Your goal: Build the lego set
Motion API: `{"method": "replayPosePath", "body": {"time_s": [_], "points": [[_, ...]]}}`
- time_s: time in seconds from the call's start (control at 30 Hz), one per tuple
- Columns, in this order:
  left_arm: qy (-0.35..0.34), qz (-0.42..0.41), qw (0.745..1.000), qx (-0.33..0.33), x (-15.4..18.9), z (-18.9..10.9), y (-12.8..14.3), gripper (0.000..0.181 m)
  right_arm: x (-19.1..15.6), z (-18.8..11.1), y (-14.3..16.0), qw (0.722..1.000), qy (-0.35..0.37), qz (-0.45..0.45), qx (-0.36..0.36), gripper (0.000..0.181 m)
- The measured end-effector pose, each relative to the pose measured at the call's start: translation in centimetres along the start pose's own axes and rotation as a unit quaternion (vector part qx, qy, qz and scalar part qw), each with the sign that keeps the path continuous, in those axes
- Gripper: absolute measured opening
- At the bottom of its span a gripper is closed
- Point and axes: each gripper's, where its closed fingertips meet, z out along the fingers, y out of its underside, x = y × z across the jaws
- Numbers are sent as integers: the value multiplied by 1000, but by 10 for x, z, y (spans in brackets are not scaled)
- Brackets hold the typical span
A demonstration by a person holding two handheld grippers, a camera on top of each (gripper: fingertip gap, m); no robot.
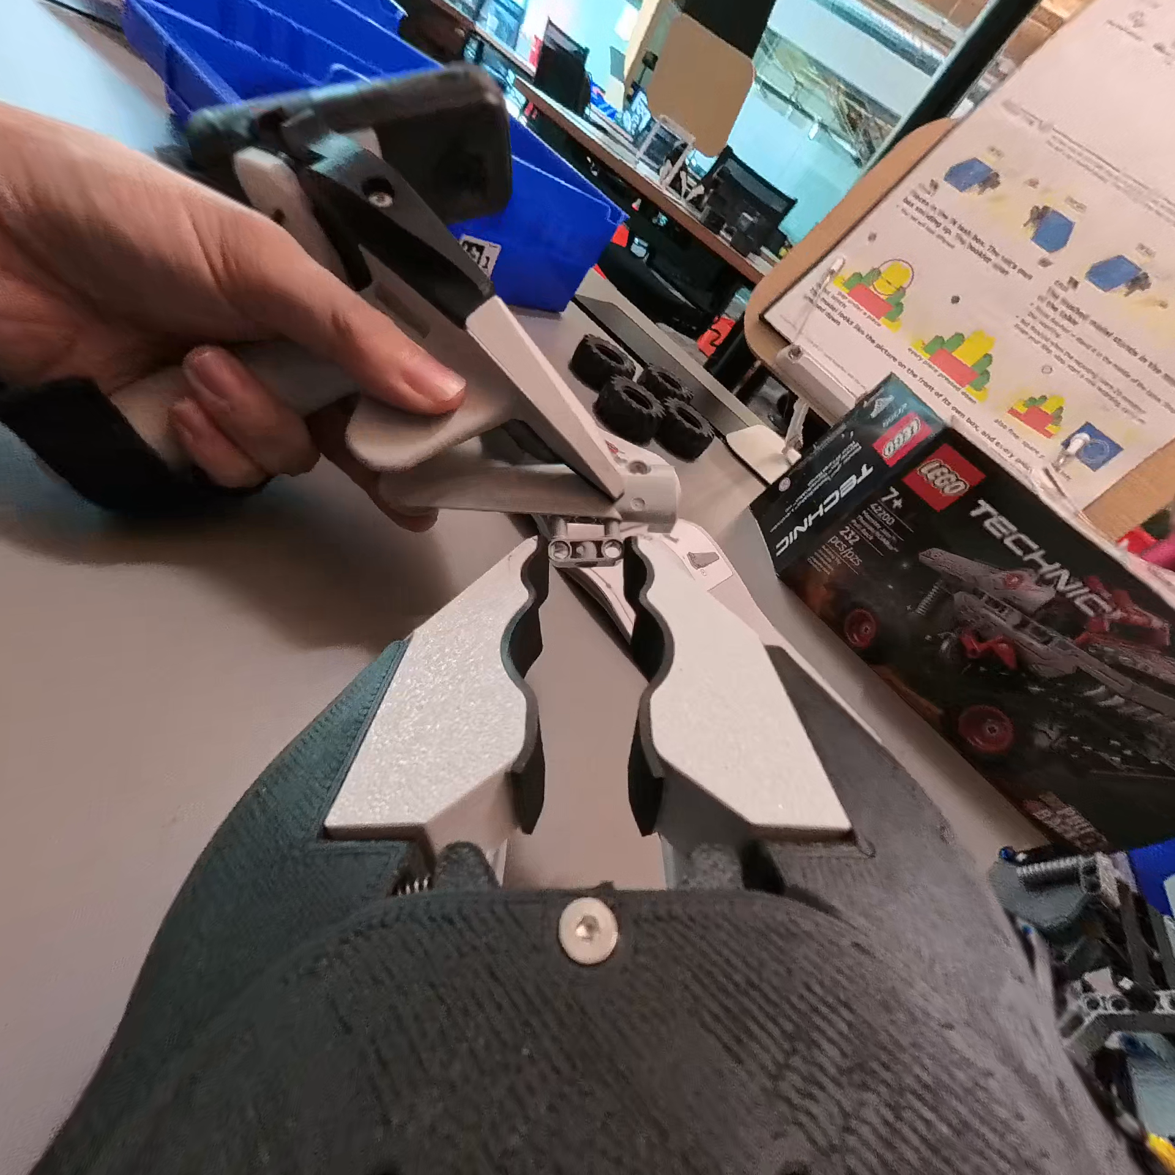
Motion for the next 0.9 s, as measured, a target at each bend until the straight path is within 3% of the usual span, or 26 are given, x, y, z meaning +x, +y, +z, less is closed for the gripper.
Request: {"method": "replayPosePath", "body": {"time_s": [0.17,0.33,0.47,0.9], "points": [[-40,45,998,6,-4,1,-3,6,2,4,1,999,9,37,-19,22],[-10,-6,998,60,0,3,-11,6,9,5,-5,999,39,25,-15,23],[-1,1,996,84,5,3,-17,5,13,6,-12,999,47,22,-2,23],[-15,62,998,-12,8,5,-2,8,8,-3,-8,999,24,-23,26,23]]}}
